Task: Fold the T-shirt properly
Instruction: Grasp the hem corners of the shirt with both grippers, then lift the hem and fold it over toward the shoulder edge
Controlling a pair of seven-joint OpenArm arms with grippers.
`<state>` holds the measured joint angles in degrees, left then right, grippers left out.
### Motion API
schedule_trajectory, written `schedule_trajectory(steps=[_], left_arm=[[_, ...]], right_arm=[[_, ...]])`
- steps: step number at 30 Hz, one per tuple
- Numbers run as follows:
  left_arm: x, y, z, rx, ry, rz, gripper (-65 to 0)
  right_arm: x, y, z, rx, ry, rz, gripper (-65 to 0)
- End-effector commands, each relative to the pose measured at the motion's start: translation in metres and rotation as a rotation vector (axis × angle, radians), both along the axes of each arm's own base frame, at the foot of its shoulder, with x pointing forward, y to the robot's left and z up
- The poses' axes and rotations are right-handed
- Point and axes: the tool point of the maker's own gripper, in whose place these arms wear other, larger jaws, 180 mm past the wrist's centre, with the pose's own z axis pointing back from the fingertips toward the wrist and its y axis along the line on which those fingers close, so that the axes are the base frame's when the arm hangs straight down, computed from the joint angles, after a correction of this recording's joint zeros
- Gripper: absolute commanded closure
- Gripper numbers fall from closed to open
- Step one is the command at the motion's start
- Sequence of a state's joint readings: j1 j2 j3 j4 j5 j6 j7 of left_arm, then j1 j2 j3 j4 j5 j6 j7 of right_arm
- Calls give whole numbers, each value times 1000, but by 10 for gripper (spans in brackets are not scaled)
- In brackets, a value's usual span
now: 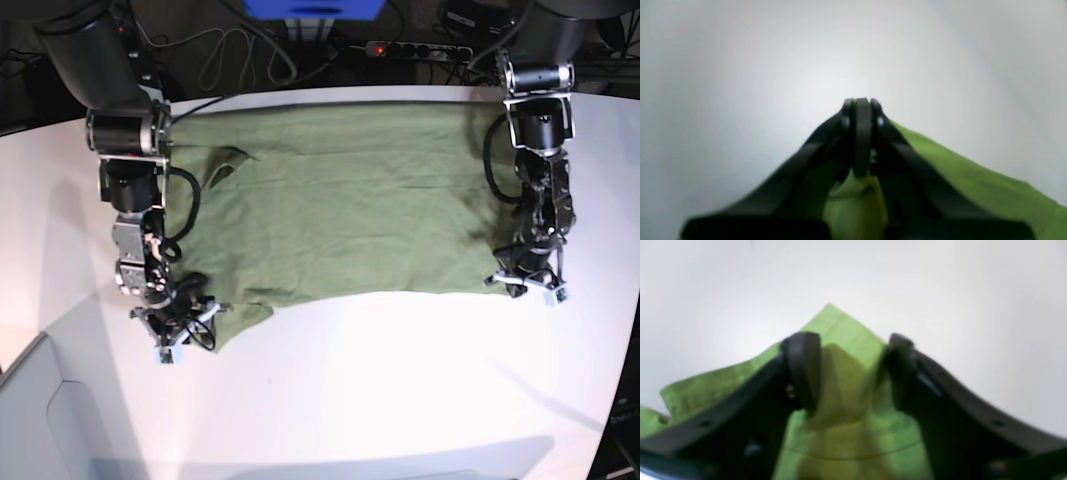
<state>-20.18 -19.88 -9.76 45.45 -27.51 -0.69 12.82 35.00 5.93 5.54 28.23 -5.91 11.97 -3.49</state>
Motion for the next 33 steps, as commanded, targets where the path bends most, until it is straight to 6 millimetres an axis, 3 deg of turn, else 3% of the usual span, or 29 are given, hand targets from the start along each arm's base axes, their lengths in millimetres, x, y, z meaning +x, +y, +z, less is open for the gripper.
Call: schedule_trajectory(steps=[1, 6, 8, 16, 21, 23, 28, 33], left_arm=[[-8, 2, -8, 3, 62, -2, 0], [-9, 2, -9, 3, 64, -4, 0], [-7, 1, -5, 7, 52, -8, 0], [5, -14, 48, 65, -95, -77, 0], [6, -17, 53, 61, -110, -81, 0], [1, -16, 48, 62, -100, -79, 0], [-6, -8, 45, 56, -95, -55, 0], [-6, -15, 64, 77, -142, -81, 0]], right_arm=[[10, -1, 13, -2, -20, 4, -186], [13, -1, 17, -3, -28, 3, -3], [16, 1, 23, -3, -46, 6, -2], [13, -2, 66, -64, -154, 29, -1], [7, -4, 78, -86, -175, 31, -1], [2, -14, 82, -114, -185, 27, -1], [-11, -16, 84, -129, -199, 32, -1], [-21, -15, 81, -133, -201, 36, -1]])
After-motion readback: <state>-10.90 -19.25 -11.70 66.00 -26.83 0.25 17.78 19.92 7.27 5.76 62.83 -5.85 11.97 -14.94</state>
